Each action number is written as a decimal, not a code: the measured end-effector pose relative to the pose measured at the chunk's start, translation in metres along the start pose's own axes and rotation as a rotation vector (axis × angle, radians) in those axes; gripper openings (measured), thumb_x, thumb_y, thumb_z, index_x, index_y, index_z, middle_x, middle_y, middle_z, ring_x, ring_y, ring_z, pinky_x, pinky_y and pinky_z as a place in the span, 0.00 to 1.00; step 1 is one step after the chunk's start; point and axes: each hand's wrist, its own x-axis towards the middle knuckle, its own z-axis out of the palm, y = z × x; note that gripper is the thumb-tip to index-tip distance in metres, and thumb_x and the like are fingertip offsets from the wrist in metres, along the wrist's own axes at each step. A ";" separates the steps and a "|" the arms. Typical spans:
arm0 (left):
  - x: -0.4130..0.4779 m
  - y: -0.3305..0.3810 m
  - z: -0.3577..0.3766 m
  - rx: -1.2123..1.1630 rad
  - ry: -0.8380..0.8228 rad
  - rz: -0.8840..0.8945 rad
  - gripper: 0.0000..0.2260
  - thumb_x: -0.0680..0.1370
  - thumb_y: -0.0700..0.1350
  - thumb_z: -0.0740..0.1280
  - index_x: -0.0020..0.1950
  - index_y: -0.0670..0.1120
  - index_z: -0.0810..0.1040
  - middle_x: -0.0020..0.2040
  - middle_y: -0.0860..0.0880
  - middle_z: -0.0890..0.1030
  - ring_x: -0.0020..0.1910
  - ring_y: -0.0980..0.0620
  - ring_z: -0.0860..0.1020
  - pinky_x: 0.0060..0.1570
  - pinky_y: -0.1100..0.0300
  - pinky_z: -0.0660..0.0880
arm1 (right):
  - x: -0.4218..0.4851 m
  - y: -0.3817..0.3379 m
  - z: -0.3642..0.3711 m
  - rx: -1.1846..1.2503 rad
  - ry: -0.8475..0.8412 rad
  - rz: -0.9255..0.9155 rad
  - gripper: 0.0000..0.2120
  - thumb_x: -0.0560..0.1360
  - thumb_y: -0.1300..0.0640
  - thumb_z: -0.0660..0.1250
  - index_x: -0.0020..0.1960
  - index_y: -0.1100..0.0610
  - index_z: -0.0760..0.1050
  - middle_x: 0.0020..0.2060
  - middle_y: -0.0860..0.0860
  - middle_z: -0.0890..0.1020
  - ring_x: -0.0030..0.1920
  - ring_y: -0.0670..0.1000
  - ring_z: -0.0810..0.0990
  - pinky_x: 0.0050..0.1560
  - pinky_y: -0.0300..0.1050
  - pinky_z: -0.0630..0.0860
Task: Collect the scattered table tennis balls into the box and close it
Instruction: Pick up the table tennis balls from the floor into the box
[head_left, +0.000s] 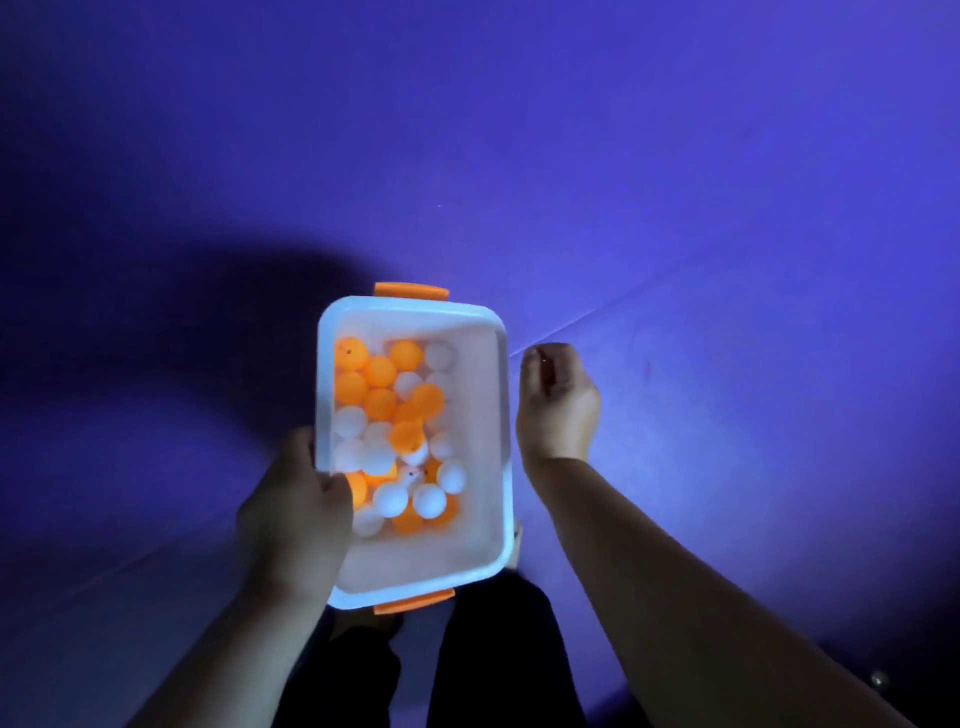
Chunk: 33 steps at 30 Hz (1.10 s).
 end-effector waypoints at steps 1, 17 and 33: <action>0.006 -0.009 0.001 -0.044 0.038 -0.028 0.14 0.73 0.37 0.63 0.57 0.47 0.72 0.49 0.42 0.81 0.47 0.37 0.78 0.44 0.52 0.71 | 0.007 0.001 0.017 -0.048 -0.041 -0.015 0.07 0.77 0.56 0.62 0.44 0.58 0.77 0.32 0.50 0.76 0.34 0.52 0.72 0.35 0.42 0.62; 0.068 -0.096 0.064 -0.364 0.320 -0.258 0.21 0.69 0.46 0.60 0.61 0.46 0.73 0.48 0.46 0.81 0.47 0.40 0.78 0.44 0.50 0.75 | 0.066 0.055 0.199 -0.723 -0.691 -0.282 0.19 0.76 0.57 0.61 0.66 0.54 0.66 0.60 0.58 0.65 0.49 0.65 0.78 0.43 0.48 0.68; -0.009 0.005 -0.074 -0.456 0.243 -0.316 0.08 0.72 0.39 0.64 0.50 0.46 0.71 0.37 0.53 0.73 0.38 0.45 0.71 0.39 0.57 0.65 | -0.021 -0.137 0.003 -0.148 -0.595 -0.841 0.18 0.70 0.49 0.65 0.59 0.49 0.71 0.51 0.42 0.71 0.39 0.43 0.74 0.35 0.35 0.73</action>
